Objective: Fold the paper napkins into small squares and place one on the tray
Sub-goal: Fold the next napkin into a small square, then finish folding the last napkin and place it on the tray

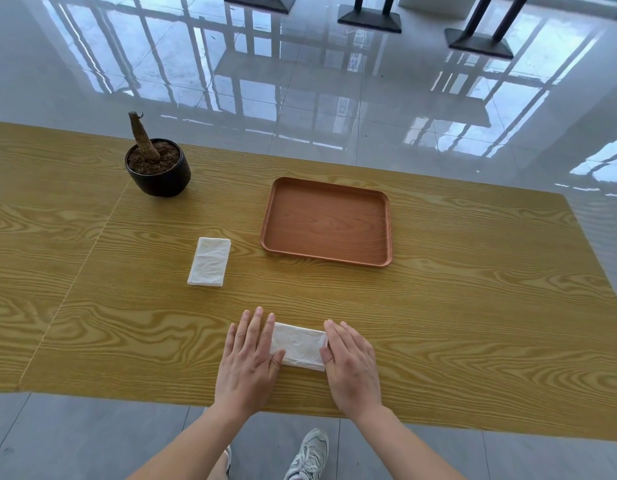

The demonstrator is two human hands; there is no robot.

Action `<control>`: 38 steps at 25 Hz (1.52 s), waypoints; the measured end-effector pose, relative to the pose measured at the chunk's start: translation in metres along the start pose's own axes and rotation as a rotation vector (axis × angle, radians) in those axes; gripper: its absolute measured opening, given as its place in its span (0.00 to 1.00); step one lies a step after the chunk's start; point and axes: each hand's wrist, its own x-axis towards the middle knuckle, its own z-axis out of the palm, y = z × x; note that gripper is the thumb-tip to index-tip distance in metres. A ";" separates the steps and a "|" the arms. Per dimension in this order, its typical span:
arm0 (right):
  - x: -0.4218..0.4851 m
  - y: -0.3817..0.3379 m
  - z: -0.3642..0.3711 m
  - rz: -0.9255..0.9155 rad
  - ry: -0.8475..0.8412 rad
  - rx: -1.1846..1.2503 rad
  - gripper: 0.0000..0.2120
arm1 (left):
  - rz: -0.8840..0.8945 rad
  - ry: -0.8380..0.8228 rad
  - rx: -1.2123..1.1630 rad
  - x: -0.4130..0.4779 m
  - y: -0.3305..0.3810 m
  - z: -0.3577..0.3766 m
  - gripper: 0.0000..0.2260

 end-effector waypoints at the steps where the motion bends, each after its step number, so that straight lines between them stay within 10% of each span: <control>1: 0.004 0.000 -0.002 0.006 0.022 -0.001 0.22 | 0.010 0.004 0.004 -0.002 -0.001 0.000 0.28; 12: 0.025 -0.006 -0.014 -0.059 0.006 -0.098 0.06 | 0.056 0.017 0.086 -0.006 0.004 -0.001 0.26; 22: 0.056 -0.023 -0.038 0.193 -0.444 0.088 0.08 | -0.065 0.048 -0.193 -0.009 0.010 -0.011 0.32; 27: 0.060 -0.032 -0.047 0.304 -0.425 0.366 0.02 | -0.096 0.123 -0.518 -0.030 0.017 -0.023 0.32; 34: 0.069 -0.085 -0.048 0.438 -0.337 0.975 0.04 | -0.831 -0.044 -1.700 0.002 0.028 -0.062 0.24; 38: 0.073 -0.109 -0.040 0.479 -0.378 1.161 0.07 | -0.769 0.103 -1.577 0.011 0.010 -0.079 0.10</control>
